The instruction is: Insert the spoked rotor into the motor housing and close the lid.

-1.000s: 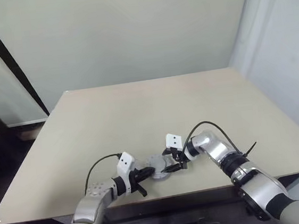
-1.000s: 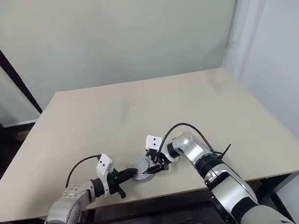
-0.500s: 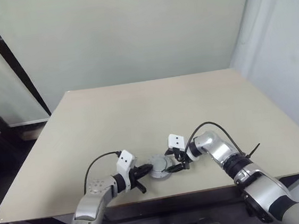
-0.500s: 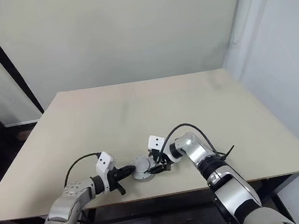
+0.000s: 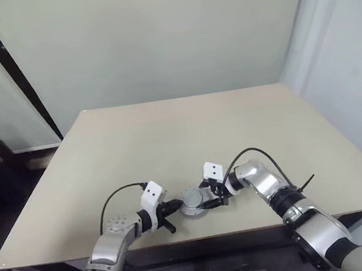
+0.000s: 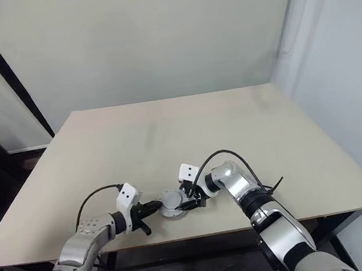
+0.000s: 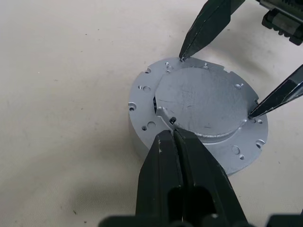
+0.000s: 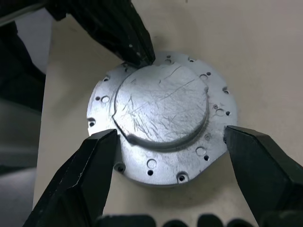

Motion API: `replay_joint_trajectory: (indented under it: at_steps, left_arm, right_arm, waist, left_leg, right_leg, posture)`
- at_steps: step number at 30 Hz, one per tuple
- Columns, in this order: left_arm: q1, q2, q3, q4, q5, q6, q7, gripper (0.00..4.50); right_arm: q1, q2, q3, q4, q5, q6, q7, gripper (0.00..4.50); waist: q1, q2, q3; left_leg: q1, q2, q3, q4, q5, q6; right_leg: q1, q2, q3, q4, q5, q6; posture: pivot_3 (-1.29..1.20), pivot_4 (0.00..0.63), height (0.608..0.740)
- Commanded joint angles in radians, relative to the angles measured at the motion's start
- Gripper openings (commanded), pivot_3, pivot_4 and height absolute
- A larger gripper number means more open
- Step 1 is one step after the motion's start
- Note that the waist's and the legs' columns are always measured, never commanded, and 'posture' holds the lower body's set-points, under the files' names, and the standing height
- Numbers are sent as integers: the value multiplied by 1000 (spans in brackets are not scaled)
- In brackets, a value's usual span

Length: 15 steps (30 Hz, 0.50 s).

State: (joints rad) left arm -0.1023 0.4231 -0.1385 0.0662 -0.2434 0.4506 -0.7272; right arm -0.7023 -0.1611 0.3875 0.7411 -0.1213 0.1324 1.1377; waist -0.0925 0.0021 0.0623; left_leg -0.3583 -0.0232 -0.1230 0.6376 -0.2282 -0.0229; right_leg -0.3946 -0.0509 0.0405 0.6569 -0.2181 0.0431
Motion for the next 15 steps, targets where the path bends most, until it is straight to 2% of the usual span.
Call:
replay_joint_trajectory:
  at_steps: [1, 5, 8, 11, 15]
  left_arm:
    - [-1, -6, -42, 34, 33, 30, 3, 0]
    - [-4, -5, -44, 36, 35, 28, -2, 0]
    - [-8, -4, -48, 41, 38, 24, -5, 0]
    - [-11, -5, -51, 46, 37, 18, -6, 0]
    - [-16, -9, -52, 54, 37, 10, -10, 0]
  right_arm:
    - [-8, -2, -60, -111, 81, 101, 24, 4478]
    - [-4, -9, -131, -218, 170, 299, 9, 4495]
    - [-17, -21, -231, -261, 250, 535, -62, 4495]
    - [-17, -52, -280, -262, 298, 742, -106, 4495]
    - [-7, -70, -357, -211, 344, 905, -199, 4495]
  waist:
    - [2, 1, 0]
    - [7, 1, 0]
    - [16, 1, 0]
    - [23, 1, 0]
    - [22, 1, 0]
  left_leg:
    - [0, 0, 0, 0, 0, 0]
    - [-1, 0, 0, 1, 0, 0]
    - [-1, 0, 0, 1, 0, -1]
    - [-2, 0, 0, 0, 0, 0]
    - [-3, -1, 1, -1, 0, 0]
  right_leg:
    - [0, 0, 0, 0, 0, 0]
    - [0, 0, 0, 0, 0, 0]
    - [0, 0, 0, 0, 0, 0]
    - [-2, -1, 0, -1, 0, 0]
    - [-2, -1, 0, -2, 0, 0]
  posture:
    - [0, 0, 740]
    - [0, 0, 740]
    - [0, 0, 740]
    - [0, 0, 740]
    - [0, 0, 740]
